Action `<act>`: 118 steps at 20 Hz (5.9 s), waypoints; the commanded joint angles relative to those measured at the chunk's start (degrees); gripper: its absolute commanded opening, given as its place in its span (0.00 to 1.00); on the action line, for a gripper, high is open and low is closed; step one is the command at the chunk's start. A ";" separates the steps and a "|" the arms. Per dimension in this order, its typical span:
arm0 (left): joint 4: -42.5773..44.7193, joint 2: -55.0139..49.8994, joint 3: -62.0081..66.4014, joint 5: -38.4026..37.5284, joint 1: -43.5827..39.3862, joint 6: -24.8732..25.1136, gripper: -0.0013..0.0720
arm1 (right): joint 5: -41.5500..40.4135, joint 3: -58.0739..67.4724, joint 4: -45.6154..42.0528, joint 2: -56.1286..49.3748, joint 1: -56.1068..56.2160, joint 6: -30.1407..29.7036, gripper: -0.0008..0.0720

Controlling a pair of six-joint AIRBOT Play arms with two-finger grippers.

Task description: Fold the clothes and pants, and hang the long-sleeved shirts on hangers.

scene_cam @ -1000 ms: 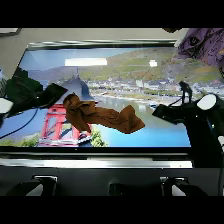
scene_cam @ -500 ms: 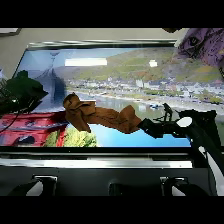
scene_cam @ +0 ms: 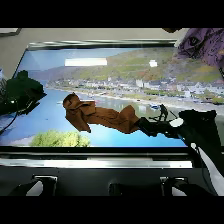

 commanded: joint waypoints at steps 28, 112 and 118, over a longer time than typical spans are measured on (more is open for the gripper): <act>-13.77 -25.97 -12.44 19.78 -13.29 14.47 0.98 | 3.76 -0.02 5.92 -1.77 0.00 -8.55 0.06; -0.70 -24.59 2.21 -14.38 26.67 16.83 0.90 | 24.22 11.91 -2.43 -13.51 -14.40 -17.35 0.84; -0.70 -24.72 2.21 -13.53 25.18 16.85 0.90 | 22.86 11.93 2.08 -15.43 -7.45 -17.55 0.71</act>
